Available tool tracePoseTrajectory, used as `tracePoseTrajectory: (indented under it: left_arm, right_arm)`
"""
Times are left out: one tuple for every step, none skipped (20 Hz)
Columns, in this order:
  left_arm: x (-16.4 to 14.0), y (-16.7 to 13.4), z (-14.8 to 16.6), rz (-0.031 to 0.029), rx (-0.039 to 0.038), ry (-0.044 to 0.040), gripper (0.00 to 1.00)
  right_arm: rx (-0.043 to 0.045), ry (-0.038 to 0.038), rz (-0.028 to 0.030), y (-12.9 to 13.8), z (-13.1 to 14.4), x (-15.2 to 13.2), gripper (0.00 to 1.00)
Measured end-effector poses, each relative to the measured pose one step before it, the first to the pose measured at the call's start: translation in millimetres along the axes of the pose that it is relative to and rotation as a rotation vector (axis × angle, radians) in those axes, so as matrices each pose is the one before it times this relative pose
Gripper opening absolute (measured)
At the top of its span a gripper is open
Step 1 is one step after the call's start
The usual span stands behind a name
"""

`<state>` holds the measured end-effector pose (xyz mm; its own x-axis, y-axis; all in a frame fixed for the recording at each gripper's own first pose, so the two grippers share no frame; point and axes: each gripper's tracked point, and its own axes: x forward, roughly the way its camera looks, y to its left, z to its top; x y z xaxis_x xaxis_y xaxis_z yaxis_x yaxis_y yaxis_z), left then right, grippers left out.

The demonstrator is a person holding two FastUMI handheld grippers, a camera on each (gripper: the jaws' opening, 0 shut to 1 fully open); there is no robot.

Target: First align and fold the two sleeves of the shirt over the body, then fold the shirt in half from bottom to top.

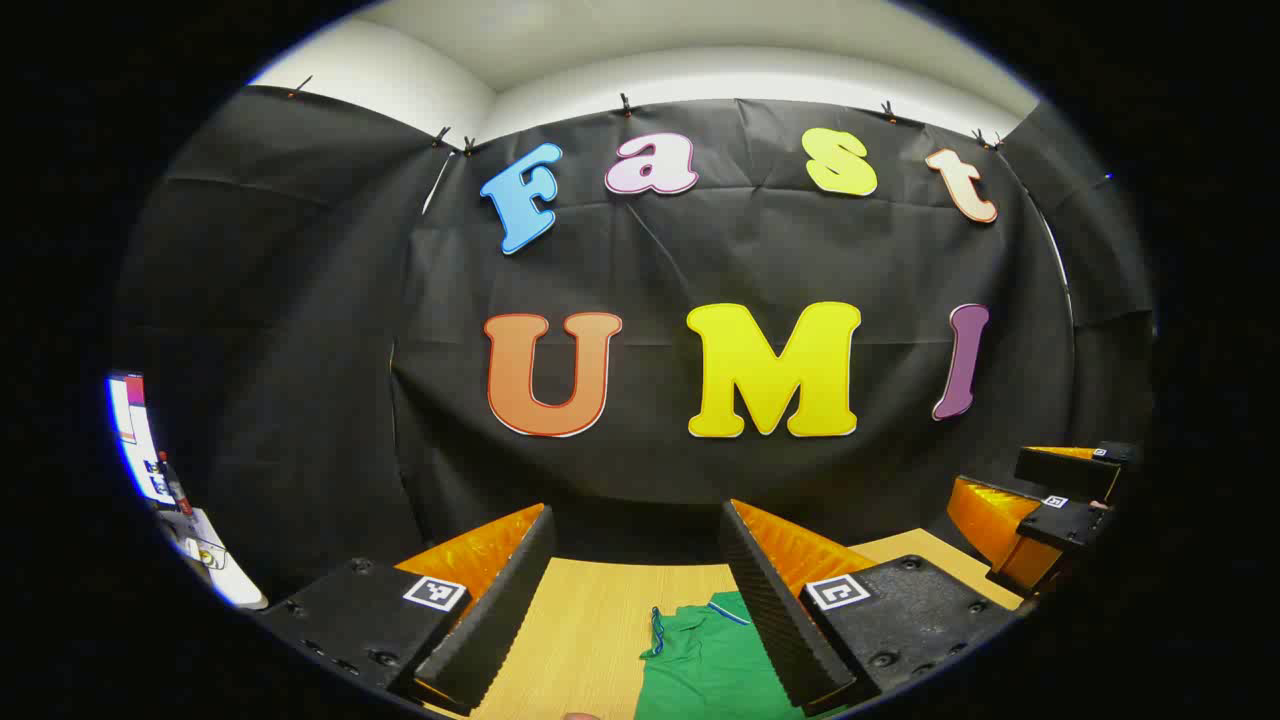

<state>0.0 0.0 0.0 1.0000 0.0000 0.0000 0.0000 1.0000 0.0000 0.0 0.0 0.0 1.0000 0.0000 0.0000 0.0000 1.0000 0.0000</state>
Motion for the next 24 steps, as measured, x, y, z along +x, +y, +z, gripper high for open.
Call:
tracePoseTrajectory:
  left_arm:
    - [-1.08,-1.34,2.23,-0.00471,-0.00124,-0.00487,1.00]
    - [-0.86,-1.98,0.56,-0.00188,0.00038,-0.00237,1.00]
    - [0.61,-2.30,-0.94,-0.00174,0.00228,-0.00088,1.00]
    - [-0.20,-2.27,-1.19,-0.00530,0.00169,0.00401,1.00]
    - [-1.51,-3.21,-1.14,-0.00811,-0.00041,0.00287,1.00]
    - [-1.22,-3.06,-0.70,-0.00450,-0.00017,0.00001,1.00]
    - [-1.26,-1.58,0.34,-0.00301,0.00052,-0.00181,1.00]
    - [-1.40,-2.65,-0.65,-0.00496,0.00339,0.00150,1.00]
    - [-0.23,-3.86,-1.37,-0.00999,0.00260,0.00173,1.00]
    - [-1.11,-3.78,-0.12,-0.00742,-0.00051,-0.00045,1.00]
    - [-0.41,-3.29,0.17,-0.00701,-0.00355,0.00107,1.00]
    - [-0.41,-2.82,-0.27,-0.00714,-0.00225,0.00175,1.00]
    - [0.88,-1.91,-0.04,-0.00571,-0.00057,-0.00038,1.00]
    - [1.25,-2.20,0.53,-0.00465,0.00070,-0.00114,1.00]
    - [0.03,-3.00,-0.31,-0.00430,0.00012,0.00007,1.00]
    - [1.35,-1.90,0.47,-0.00351,0.00013,0.00055,1.00]
    - [0.78,-1.58,0.70,-0.00408,-0.00099,-0.00172,1.00]
    - [1.42,-1.02,0.83,-0.00224,0.00001,-0.00069,1.00]
    - [1.38,-0.84,0.65,-0.00103,0.00270,-0.00083,1.00]
    - [0.93,-0.06,-0.59,0.00100,0.00241,-0.00051,1.00]
    - [1.02,-0.91,0.55,-0.00149,0.00001,-0.00215,1.00]
    - [1.35,-0.04,0.03,0.00085,0.00066,-0.00123,1.00]
    - [1.28,-0.07,1.13,-0.00019,0.00208,0.00027,1.00]
    - [1.30,-1.23,-0.32,0.00113,0.00214,0.00122,1.00]
  right_arm:
    - [0.00196,-0.00461,-0.00467,-2.82,2.14,-2.19,0.96]
    - [-0.00162,-0.00572,-0.00735,-4.45,0.56,-2.40,0.94]
    - [-0.00131,-0.00459,-0.00687,-4.59,1.52,-2.36,0.96]
    - [0.00028,-0.00233,-0.00571,-2.42,-1.14,-0.87,0.96]
    - [0.00235,0.00142,-0.00554,-3.16,0.15,-0.33,0.96]
    - [0.00172,0.00694,-0.00674,-3.30,-1.90,-1.36,0.96]
    - [-0.00149,0.00636,-0.00641,-3.45,-0.71,-1.24,0.96]
    - [-0.00085,0.00477,-0.00399,-2.39,-0.98,-0.78,0.96]
    - [0.00061,0.00217,-0.00492,-3.11,0.29,-1.73,0.96]
    - [-0.00076,-0.00216,-0.00481,-2.08,0.06,-2.35,0.96]
    - [-0.00386,-0.00263,-0.00810,-3.67,1.80,-1.43,0.96]
    - [-0.00387,-0.00299,-0.00476,-2.88,-0.54,-1.07,0.95]
    - [-0.00321,-0.00219,-0.01125,-4.68,1.18,-0.60,0.95]
    - [-0.00226,0.00312,-0.01101,-5.12,-1.36,-0.34,0.95]
    - [0.00203,0.00383,-0.00764,-3.95,-0.42,0.28,0.95]
    - [0.00462,0.00288,-0.00699,-3.35,-0.50,0.84,0.95]
    - [0.00451,0.00326,-0.00572,-3.63,-0.04,0.22,0.96]
    - [0.00132,-0.00003,-0.00502,-3.59,-0.23,0.57,0.96]
    - [-0.00389,0.00413,-0.00457,-2.34,-0.59,1.63,0.95]
    - [-0.00477,0.00518,-0.00381,-2.38,-3.08,1.24,0.94]
    - [-0.00196,0.00704,-0.00139,-2.19,-0.90,1.83,0.95]
    - [0.00249,0.00823,-0.00006,-1.85,-3.03,2.60,0.95]
    - [0.00233,0.01040,0.00012,-1.82,-2.48,3.52,0.95]
    - [-0.00018,0.01063,0.00390,-1.24,-5.33,4.09,0.95]
